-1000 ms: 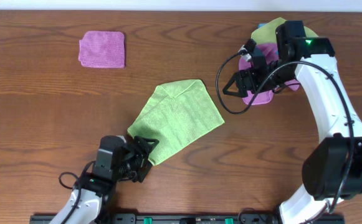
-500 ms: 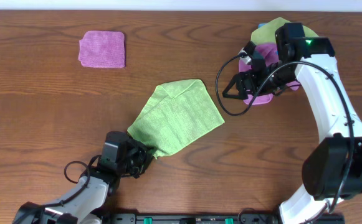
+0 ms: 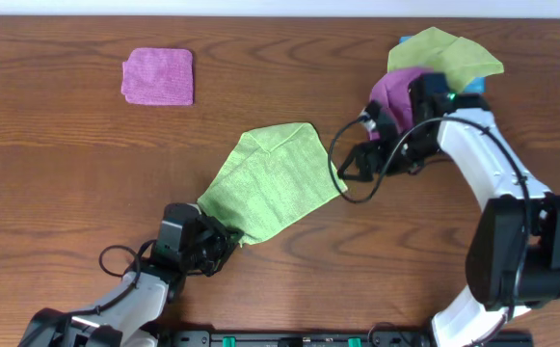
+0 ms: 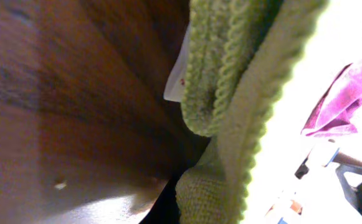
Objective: Fold the cloth
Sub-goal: 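Move the right gripper to the green cloth's near-right corner and grasp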
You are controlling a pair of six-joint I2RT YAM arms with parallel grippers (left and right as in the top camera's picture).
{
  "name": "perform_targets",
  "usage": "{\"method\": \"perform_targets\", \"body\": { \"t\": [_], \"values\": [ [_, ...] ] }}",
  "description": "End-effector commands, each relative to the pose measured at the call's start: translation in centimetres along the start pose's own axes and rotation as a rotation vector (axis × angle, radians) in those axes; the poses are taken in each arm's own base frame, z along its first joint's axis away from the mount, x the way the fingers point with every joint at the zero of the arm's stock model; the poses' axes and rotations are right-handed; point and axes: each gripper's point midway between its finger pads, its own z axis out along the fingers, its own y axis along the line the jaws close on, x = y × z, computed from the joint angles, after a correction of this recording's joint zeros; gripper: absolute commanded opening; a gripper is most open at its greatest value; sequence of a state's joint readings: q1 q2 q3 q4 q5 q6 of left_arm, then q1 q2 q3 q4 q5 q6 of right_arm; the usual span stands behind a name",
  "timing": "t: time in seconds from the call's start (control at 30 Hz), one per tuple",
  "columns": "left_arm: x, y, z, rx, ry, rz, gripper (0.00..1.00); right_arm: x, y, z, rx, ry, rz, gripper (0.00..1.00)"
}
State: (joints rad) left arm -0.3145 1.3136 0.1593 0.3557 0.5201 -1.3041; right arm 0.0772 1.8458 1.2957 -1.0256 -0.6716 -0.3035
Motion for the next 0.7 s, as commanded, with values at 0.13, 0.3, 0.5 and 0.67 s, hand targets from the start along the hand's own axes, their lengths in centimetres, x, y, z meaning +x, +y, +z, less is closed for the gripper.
{"method": "perform_targets", "body": {
  "t": [0.13, 0.3, 0.5, 0.67],
  "values": [
    [0.2, 3.2, 0.2, -0.105, 0.003, -0.024, 0.06, 0.8, -0.2, 2.8, -0.028, -0.008, -0.036, 0.84],
    [0.4, 2.7, 0.3, -0.091, 0.021, -0.022, 0.06, 0.8, -1.5, 3.9, 0.01, -0.037, -0.029, 0.84],
    [0.3, 2.0, 0.3, -0.071, 0.021, -0.012, 0.06, 1.7, -2.6, 4.9, 0.042, -0.038, -0.009, 0.84],
    [0.4, 1.6, 0.4, -0.058, 0.029, -0.007, 0.06, 2.2, -3.0, 5.6, 0.043, -0.044, 0.011, 0.83]
  ]
}}
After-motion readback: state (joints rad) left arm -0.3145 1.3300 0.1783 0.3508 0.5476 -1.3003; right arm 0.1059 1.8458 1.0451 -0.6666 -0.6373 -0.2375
